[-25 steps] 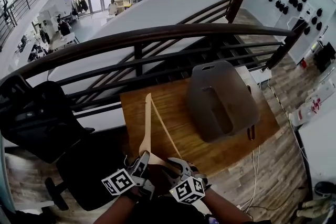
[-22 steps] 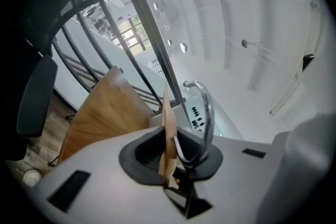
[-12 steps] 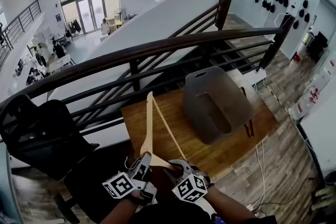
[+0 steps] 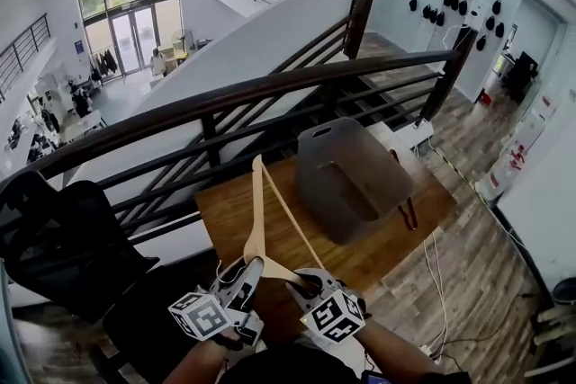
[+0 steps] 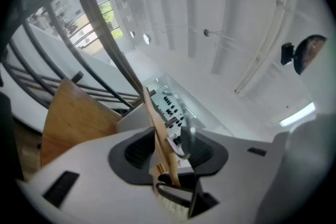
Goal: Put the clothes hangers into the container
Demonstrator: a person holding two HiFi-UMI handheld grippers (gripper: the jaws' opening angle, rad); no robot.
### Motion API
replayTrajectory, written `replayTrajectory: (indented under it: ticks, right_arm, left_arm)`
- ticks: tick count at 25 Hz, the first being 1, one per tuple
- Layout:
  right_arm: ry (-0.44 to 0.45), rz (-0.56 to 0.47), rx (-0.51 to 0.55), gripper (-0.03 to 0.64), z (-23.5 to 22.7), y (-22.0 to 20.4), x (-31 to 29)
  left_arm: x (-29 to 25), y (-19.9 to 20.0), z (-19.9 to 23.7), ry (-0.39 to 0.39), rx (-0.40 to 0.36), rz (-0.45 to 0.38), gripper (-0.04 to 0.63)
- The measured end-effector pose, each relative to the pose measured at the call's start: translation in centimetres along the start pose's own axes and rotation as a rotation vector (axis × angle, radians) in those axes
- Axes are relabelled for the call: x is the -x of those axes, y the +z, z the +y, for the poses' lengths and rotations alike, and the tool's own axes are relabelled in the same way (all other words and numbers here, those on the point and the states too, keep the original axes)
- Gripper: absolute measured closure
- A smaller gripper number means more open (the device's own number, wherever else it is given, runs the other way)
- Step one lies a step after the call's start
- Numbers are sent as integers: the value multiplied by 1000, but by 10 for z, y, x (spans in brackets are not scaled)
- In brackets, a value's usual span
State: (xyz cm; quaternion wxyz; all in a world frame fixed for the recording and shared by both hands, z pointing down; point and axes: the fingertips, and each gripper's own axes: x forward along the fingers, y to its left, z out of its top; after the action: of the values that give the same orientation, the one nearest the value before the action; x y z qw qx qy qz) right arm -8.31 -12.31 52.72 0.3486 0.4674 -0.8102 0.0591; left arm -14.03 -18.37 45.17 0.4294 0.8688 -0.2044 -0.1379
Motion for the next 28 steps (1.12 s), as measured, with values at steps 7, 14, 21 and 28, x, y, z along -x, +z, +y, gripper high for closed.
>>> replayTrajectory:
  ticks: [7, 14, 21, 28]
  right_arm:
    - [-148, 39, 14, 554, -27, -11, 20]
    - [-257, 66, 33, 555, -88, -14, 53]
    - [-293, 108, -26, 557, -171, -32, 70]
    - [-208, 180, -54, 557, -224, -62, 62]
  left_arm:
    - [-3, -13, -19, -62, -202, 99, 371]
    - [-10, -24, -32, -96, -281, 147, 368]
    - [-24, -22, -22, -58, -330, 143, 368]
    - [-56, -27, -21, 5, -395, 107, 370]
